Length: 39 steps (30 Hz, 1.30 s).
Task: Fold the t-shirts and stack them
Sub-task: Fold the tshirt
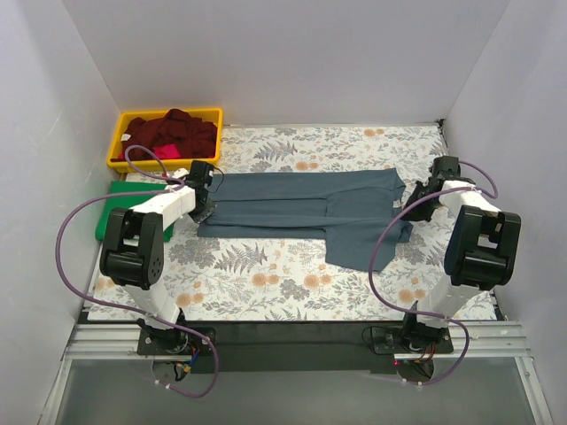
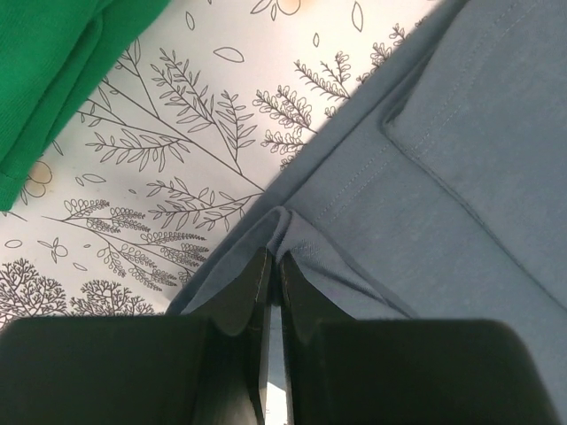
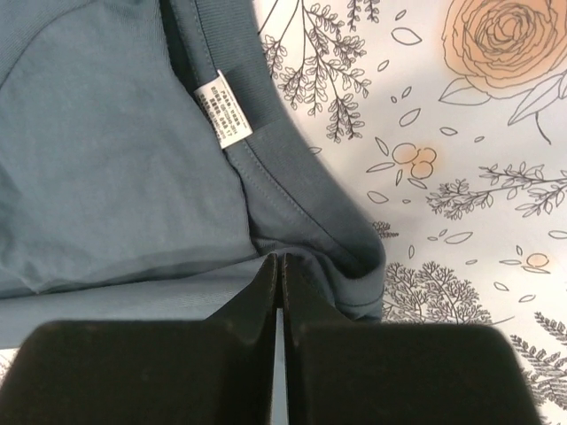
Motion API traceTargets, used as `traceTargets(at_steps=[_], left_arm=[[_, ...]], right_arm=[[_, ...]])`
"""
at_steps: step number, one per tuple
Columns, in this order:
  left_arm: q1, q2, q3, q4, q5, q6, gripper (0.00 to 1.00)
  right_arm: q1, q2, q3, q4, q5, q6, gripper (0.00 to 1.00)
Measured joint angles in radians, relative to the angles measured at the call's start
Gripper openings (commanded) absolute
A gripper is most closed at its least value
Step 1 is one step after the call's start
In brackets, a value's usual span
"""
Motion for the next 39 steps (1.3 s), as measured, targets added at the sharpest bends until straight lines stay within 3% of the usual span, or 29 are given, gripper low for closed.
traceTargets(at_steps=[6,10,14,39], left_arm=[[0.0,0.002,0.0,0.004,-0.014,-0.009,0.07],[0.001,0.002,-0.004,0.01,-0.019,-0.014,0.12],[0.003,-0.003,-0.013,0.018,-0.02,-0.015,0.01],[0.019,-0.043,-0.039,-0.026,-0.038,-0.072,0.0]], right_arm=[[0.016,0.008,-0.001,0.022,0.01,-0.007,0.01],[0.03,0.008,-0.001,0.033,0.02,-0.013,0.1],[0.042,0.008,0.0,0.036,0.033,-0.023,0.01],[0.076,0.038,0.113,0.037,0.061,-0.043,0.01]])
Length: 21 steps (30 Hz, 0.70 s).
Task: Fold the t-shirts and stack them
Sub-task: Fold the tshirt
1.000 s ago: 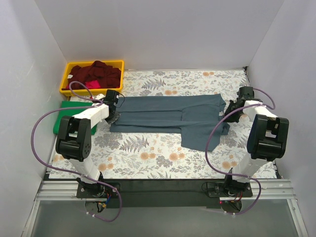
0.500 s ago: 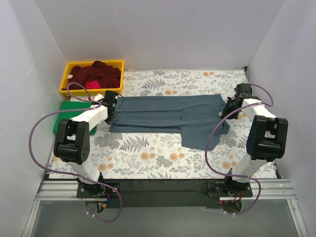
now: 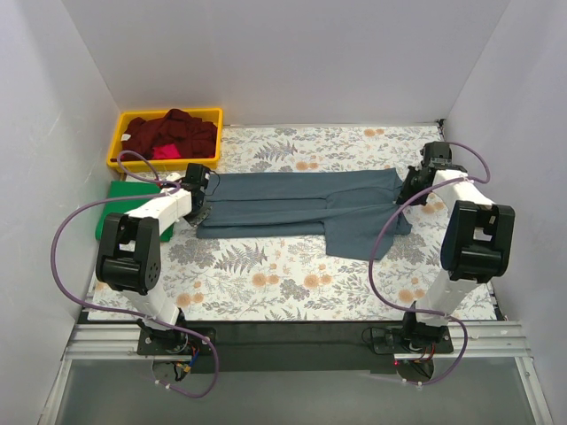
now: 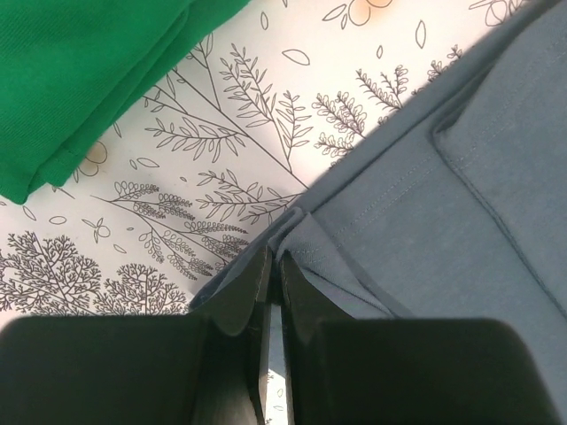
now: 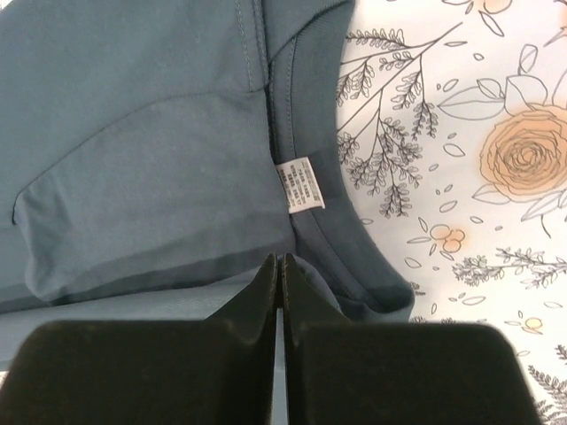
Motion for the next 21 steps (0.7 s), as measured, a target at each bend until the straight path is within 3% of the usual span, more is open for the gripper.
traceTargets(at_steps=[7,10,12,15,18,21], left_arm=[[0.002,0.003,0.0,-0.012,0.0,-0.004,0.02],[0.002,0.006,0.0,-0.014,0.0,-0.004,0.08],[0.002,0.006,0.0,-0.014,0.0,-0.006,0.11],[0.003,0.006,0.0,-0.014,-0.003,0.0,0.24],[0.01,0.006,0.0,-0.014,-0.013,0.009,0.39],[0.014,0.002,0.0,-0.012,-0.021,0.018,0.55]], right_arm=[[0.001,0.069,0.018,0.003,0.001,-0.008,0.01],[0.001,0.09,0.018,0.005,0.002,-0.016,0.02],[0.001,0.098,0.018,0.005,0.005,-0.02,0.07],[0.002,0.099,0.02,0.005,0.01,-0.029,0.21],[0.005,0.097,0.034,0.007,0.028,-0.043,0.41],[0.014,0.075,0.04,0.004,0.059,-0.048,0.51]])
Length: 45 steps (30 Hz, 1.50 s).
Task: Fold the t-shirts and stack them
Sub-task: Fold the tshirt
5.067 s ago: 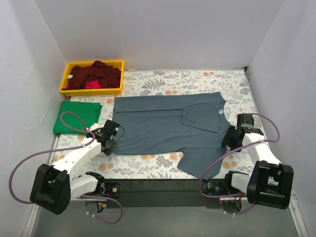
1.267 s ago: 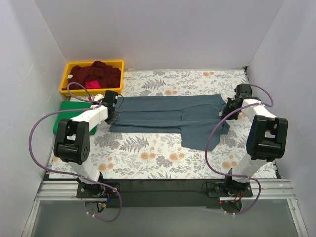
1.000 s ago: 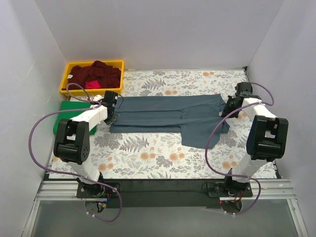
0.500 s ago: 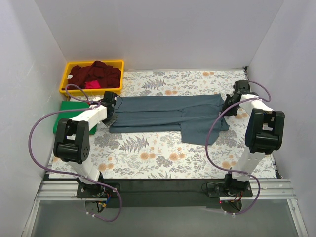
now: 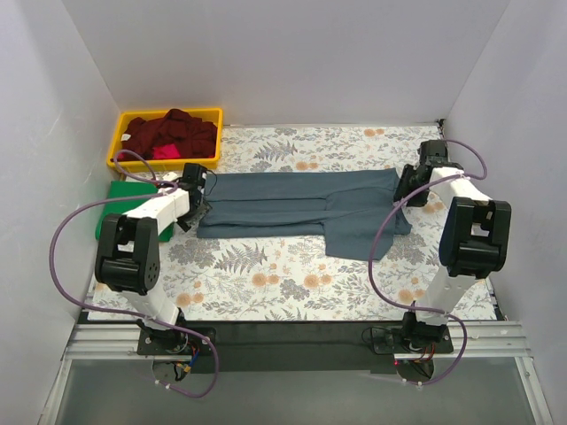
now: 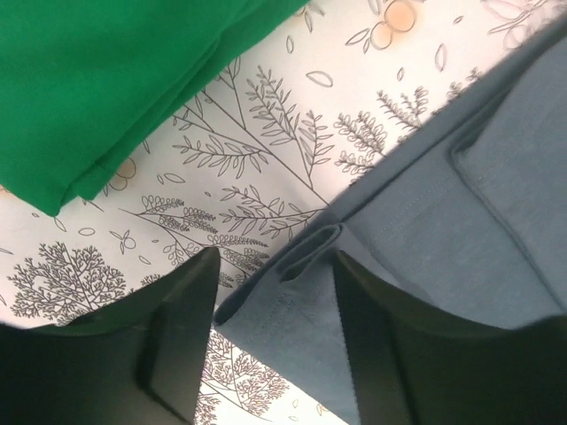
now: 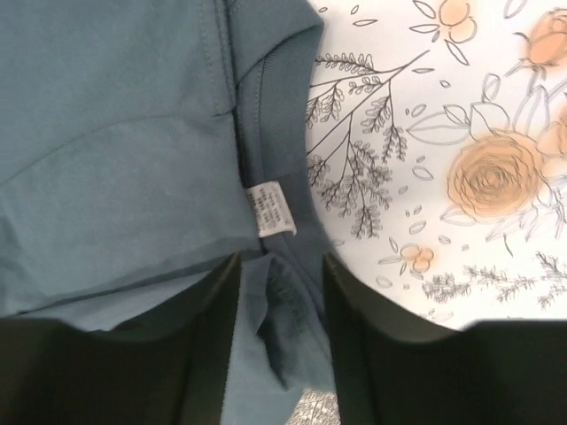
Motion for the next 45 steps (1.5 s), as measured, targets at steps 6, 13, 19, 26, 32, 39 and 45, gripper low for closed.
traceTargets(at_steps=[6,13,19,26,32,39,45], left_arm=[[0.001,-0.093,-0.021,0.027,0.0,0.032,0.81],[-0.014,-0.378,-0.139,0.078,0.003,0.108,0.88],[-0.029,-0.6,-0.287,0.113,0.055,0.19,0.89],[-0.038,-0.666,-0.352,0.132,0.103,0.23,0.89],[-0.038,-0.656,-0.352,0.143,0.111,0.234,0.89],[-0.038,-0.656,-0.352,0.151,0.114,0.234,0.89],[-0.038,-0.65,-0.352,0.152,0.119,0.233,0.89]], right_arm=[[0.046,-0.17,-0.047,-0.01,0.053,0.01,0.63],[0.065,-0.486,-0.354,0.0,-0.014,0.057,0.62],[0.079,-0.591,-0.565,-0.003,-0.083,0.108,0.65],[0.093,-0.608,-0.673,0.082,-0.134,0.188,0.65],[0.124,-0.577,-0.697,0.156,-0.161,0.239,0.59],[0.13,-0.554,-0.698,0.18,-0.174,0.261,0.03],[0.13,-0.496,-0.58,0.168,-0.201,0.267,0.01]])
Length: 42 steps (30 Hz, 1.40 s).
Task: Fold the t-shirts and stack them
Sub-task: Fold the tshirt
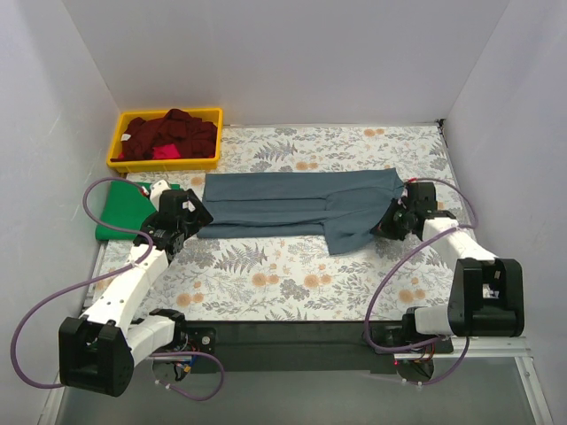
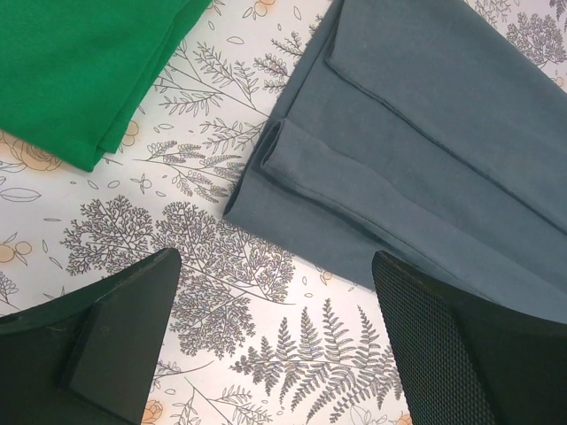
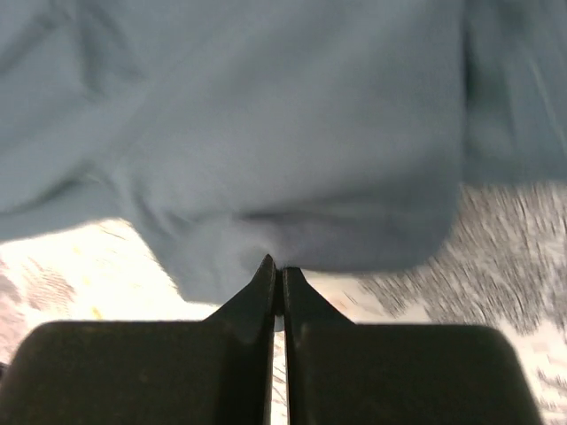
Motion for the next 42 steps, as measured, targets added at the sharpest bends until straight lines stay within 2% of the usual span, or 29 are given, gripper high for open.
traceTargets(at_steps=[8,16,23,34,39,42], left_arm=[[0.0,0.009,0.0,0.0,0.0,0.0,0.89],[0.0,0.034,0.0,0.0,0.003,0.0,0.89],[0.0,0.051,0.0,0.0,0.009,0.0,0.89],[0.0,0.08,0.0,0.0,0.025,0.001,0.86],[0.0,0.085,0.0,0.0,0.032,0.0,0.83],[0.0,0.097,0.0,0.0,0.035,-0.002,0.77]], right_arm=[[0.0,0.215,0.345,0.019,-0.056,0.008,0.01],[0.0,0.468,0.612,0.032,-0.079,0.017,0.01],[0.0,0.612,0.723,0.03,-0.082,0.022,0.01],[-0.006,0.681,0.82,0.036,-0.051,0.03,0.01],[-0.016,0.698,0.821,0.035,-0.043,0.023,0.36],[-0.02,0.692,0.819,0.038,-0.036,0.001,0.5]])
